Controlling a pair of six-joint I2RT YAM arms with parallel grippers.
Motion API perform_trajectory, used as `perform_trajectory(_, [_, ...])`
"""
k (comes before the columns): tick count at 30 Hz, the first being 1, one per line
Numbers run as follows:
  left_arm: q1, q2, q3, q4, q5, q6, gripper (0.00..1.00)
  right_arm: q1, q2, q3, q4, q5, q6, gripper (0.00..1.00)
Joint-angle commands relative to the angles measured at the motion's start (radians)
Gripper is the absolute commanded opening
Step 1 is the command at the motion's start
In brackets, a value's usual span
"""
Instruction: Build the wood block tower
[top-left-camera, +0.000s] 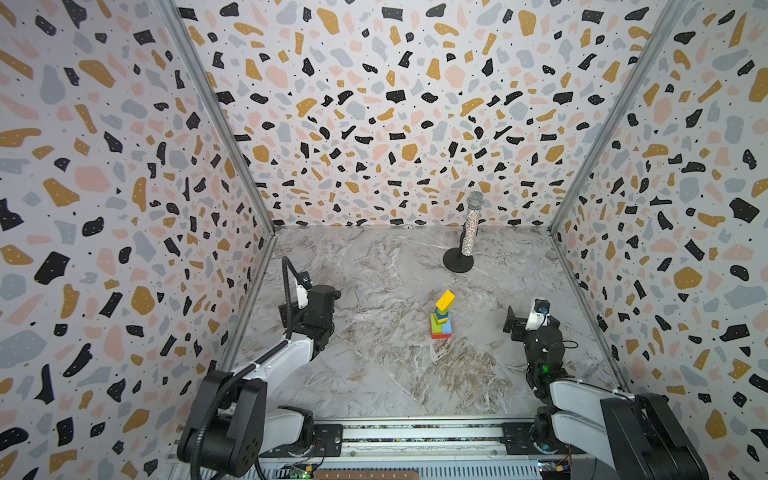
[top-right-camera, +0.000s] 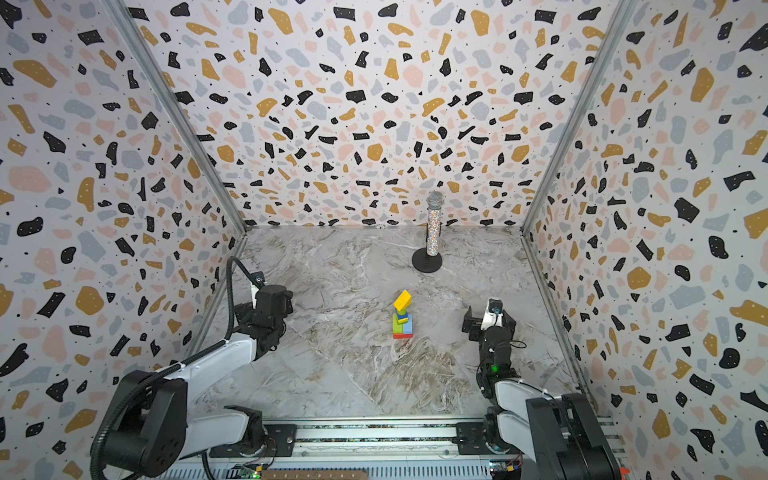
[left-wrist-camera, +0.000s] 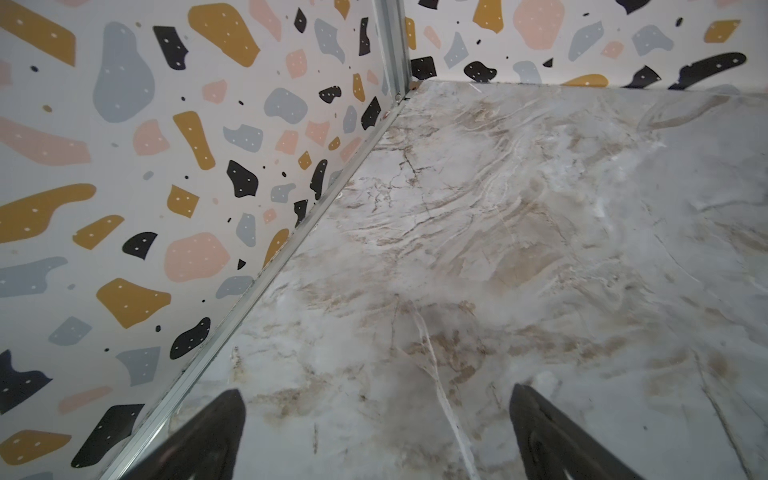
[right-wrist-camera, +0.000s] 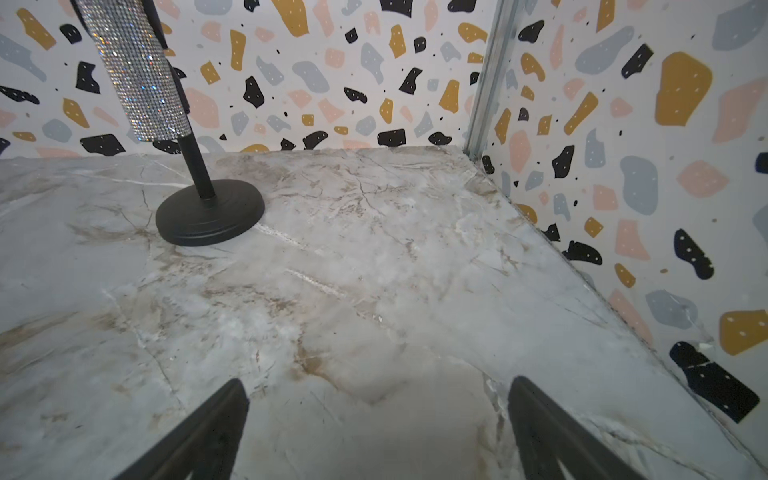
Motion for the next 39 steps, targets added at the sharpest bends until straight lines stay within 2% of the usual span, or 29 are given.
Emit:
perform_trajectory(1, [0.036, 0.007, -0.044, 0.215, -0.009, 0.051, 1.0, 0.009, 0.045, 0.014, 0.2, 0.039, -0.02, 0.99])
perform_trajectory(5, [0.039, 0.065, -0.048, 0.346, 0.053, 0.147, 1.0, -0.005, 0.134, 0.044, 0.258, 0.033, -0.047, 0.99])
perform_trajectory(9, [0.041, 0.123, -0.079, 0.504, 0.131, 0.213, 1.0, -0.019, 0.248, -0.001, 0.486, 0.019, -0.056, 0.99])
perform_trajectory(11, [0.049, 0.149, -0.101, 0.581, 0.155, 0.214, 1.0, -0.02, 0.239, 0.011, 0.448, 0.002, -0.055, 0.99])
perform_trajectory(15, [0.057, 0.195, -0.121, 0.642, 0.176, 0.216, 1.0, -0.026, 0.27, 0.012, 0.466, -0.05, -0.065, 0.99])
perform_trajectory(18, [0.058, 0.18, -0.135, 0.639, 0.183, 0.219, 1.0, -0.024, 0.373, -0.025, 0.66, -0.066, -0.088, 0.99])
perform_trajectory(20, [0.056, 0.142, -0.21, 0.736, 0.19, 0.219, 1.0, -0.022, 0.346, -0.02, 0.602, -0.077, -0.085, 0.99])
perform_trajectory(22, [0.038, 0.111, -0.291, 0.874, 0.149, 0.217, 1.0, -0.023, 0.341, -0.012, 0.585, -0.113, -0.097, 0.99])
perform_trajectory(25, [0.006, 0.104, -0.33, 0.936, 0.089, 0.237, 1.0, -0.022, 0.344, -0.007, 0.58, -0.152, -0.113, 0.99])
perform_trajectory(27, [0.006, 0.108, -0.333, 0.942, 0.1, 0.239, 1.0, -0.023, 0.347, 0.02, 0.537, -0.157, -0.116, 0.99])
perform_trajectory(29, [0.009, 0.118, -0.348, 0.976, 0.131, 0.244, 1.0, -0.025, 0.34, 0.078, 0.41, -0.156, -0.112, 0.99])
perform_trajectory(31, [-0.004, 0.163, -0.412, 1.152, 0.168, 0.284, 1.0, -0.032, 0.344, 0.115, 0.348, -0.161, -0.104, 0.99])
perform_trajectory(32, [-0.01, 0.173, -0.419, 1.17, 0.156, 0.289, 1.0, -0.041, 0.342, 0.117, 0.342, -0.169, -0.098, 0.99])
perform_trajectory(34, [-0.007, 0.141, -0.398, 1.076, 0.164, 0.281, 1.0, -0.049, 0.345, 0.125, 0.328, -0.178, -0.091, 0.99])
perform_trajectory(36, [0.012, 0.159, -0.37, 1.056, 0.184, 0.269, 1.0, -0.062, 0.345, 0.135, 0.306, -0.194, -0.08, 0.99])
perform_trajectory(39, [0.068, 0.151, -0.334, 0.965, 0.272, 0.236, 1.0, -0.069, 0.347, 0.141, 0.3, -0.207, -0.076, 0.99])
